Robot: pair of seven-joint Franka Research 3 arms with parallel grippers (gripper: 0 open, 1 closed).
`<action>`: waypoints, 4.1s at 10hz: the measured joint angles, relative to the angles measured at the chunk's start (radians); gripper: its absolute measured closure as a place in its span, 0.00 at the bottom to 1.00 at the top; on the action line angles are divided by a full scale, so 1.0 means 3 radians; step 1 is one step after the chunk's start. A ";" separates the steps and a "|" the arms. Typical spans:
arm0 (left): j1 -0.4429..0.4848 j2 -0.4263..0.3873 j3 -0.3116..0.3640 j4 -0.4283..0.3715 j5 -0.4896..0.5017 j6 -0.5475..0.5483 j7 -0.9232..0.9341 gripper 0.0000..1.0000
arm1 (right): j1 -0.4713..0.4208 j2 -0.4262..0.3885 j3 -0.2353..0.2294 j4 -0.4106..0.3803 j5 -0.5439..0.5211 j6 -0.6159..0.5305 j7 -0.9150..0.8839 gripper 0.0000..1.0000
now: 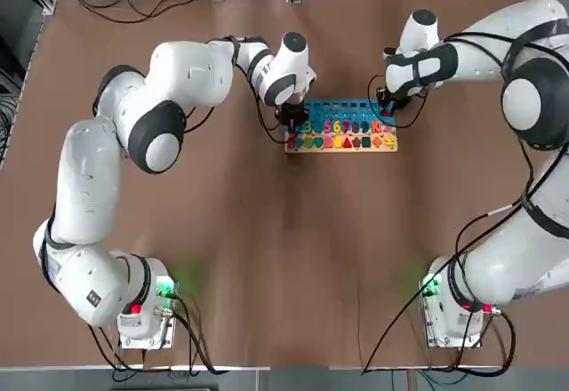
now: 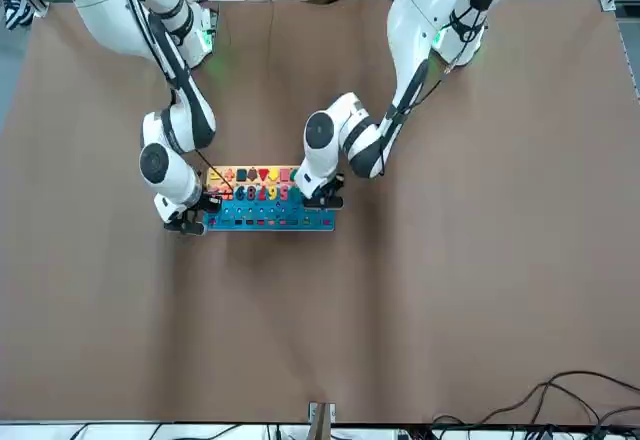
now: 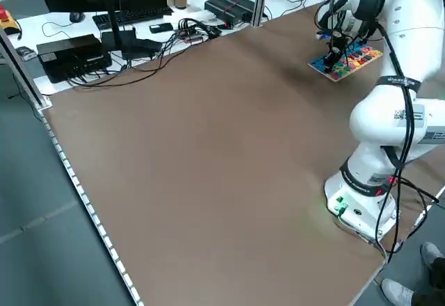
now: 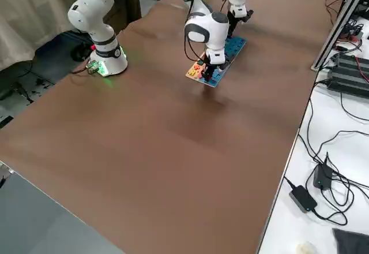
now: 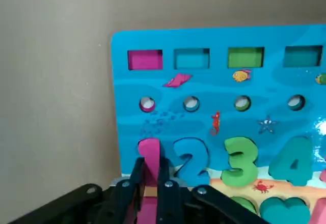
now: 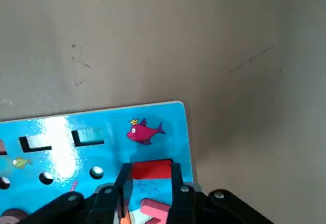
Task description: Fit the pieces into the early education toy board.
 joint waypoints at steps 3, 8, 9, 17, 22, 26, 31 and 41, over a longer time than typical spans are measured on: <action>0.0000 0.0001 0.0000 0.0002 0.0000 -0.0003 0.0001 0.86 | 0.0011 0.0035 0.0003 0.0003 0.0020 0.0002 -0.0005 0.59; 0.0003 0.0011 0.0011 0.0026 0.0000 0.0001 0.0001 0.71 | 0.0032 0.0043 0.0012 0.0006 0.0035 -0.0001 -0.0004 0.49; 0.0005 0.0011 0.0014 0.0034 0.0000 0.0001 0.0001 0.69 | 0.0033 0.0041 0.0012 0.0013 0.0036 -0.0019 -0.0004 0.49; 0.0019 -0.0133 0.0016 0.0075 0.0000 -0.0172 0.0003 0.61 | -0.0062 -0.0809 -0.0034 0.0304 0.0082 -0.1050 0.0015 0.09; 0.0598 -0.0811 0.0032 0.0189 0.0006 -0.0651 0.0578 0.01 | -0.0427 -0.1045 -0.0052 0.1345 0.0082 -0.2603 -0.0006 0.01; 0.1521 -0.1663 -0.0003 0.0206 -0.0037 -0.1139 0.1183 0.00 | -0.0652 -0.1294 -0.0059 0.1833 0.0070 -0.3016 -0.0326 0.01; 0.2078 -0.2504 -0.0006 0.0187 -0.0428 -0.2251 0.1899 0.00 | -0.0875 -0.1365 -0.0065 0.2317 -0.0223 -0.3242 -0.1140 0.01; 0.2049 -0.2616 0.0396 -0.0017 -0.0597 -0.2334 0.2420 0.04 | -0.1058 -0.1028 -0.0044 0.2313 -0.0220 -0.2786 -0.1164 0.01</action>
